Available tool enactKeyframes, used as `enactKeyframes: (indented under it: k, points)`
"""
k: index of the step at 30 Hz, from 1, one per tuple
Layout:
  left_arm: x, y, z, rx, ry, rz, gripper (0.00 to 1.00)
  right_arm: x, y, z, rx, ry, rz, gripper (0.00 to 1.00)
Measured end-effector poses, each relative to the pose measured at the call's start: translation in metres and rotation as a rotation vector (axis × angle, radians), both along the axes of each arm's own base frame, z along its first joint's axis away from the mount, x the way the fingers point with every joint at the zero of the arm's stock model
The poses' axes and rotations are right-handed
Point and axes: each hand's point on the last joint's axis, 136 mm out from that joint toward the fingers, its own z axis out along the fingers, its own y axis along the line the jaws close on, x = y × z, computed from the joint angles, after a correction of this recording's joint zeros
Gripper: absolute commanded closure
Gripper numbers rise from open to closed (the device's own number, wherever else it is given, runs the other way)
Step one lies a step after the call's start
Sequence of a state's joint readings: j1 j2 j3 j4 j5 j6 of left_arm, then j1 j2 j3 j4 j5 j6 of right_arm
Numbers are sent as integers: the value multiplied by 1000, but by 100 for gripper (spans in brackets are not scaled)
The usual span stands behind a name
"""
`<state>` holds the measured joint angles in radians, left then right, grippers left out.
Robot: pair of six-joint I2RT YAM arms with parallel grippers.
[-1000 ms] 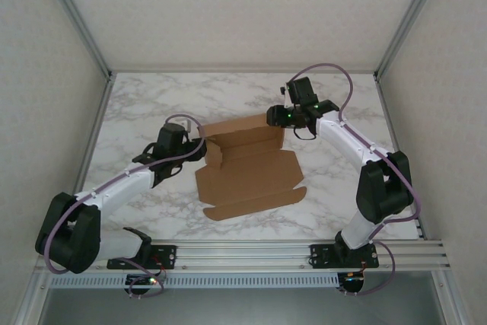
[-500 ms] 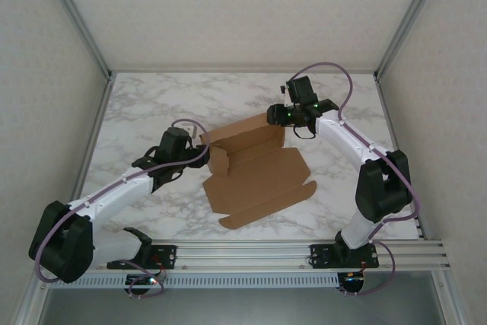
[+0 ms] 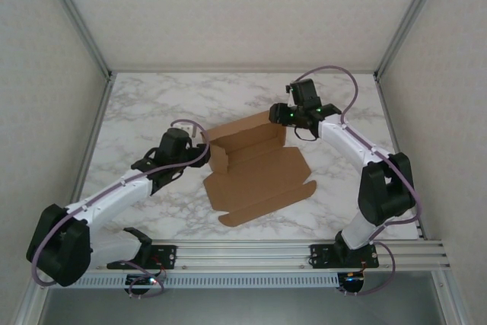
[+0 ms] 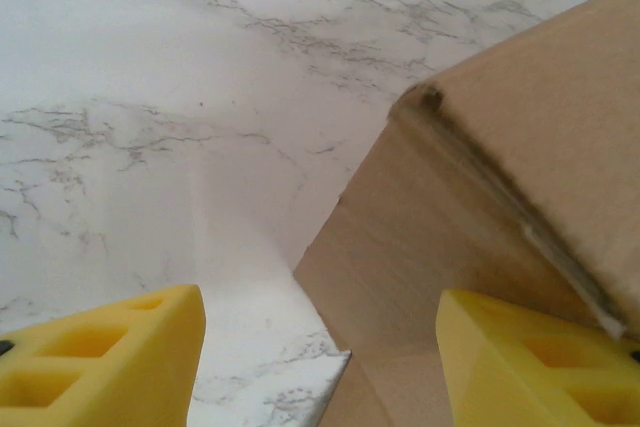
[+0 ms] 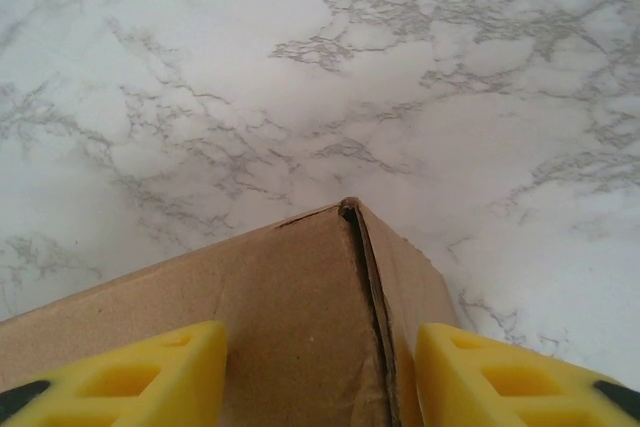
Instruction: Fold the paper box
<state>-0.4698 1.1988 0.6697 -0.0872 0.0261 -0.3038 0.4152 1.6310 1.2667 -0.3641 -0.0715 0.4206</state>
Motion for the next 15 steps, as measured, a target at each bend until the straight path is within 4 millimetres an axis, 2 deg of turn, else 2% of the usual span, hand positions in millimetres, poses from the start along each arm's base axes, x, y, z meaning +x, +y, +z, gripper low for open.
enactKeyframes:
  k: [4, 9, 15]
  points:
    - [13, -1, 1, 9, -13, 27, 35, -1, -16, -1, 49, 2, -80, 49]
    - [38, -6, 13, 13, -59, 50, 35, 2, -36, -1, 99, 8, -170, 49]
    - [63, -8, 25, 61, -139, 8, 35, 4, -34, -3, 117, 23, -165, 49]
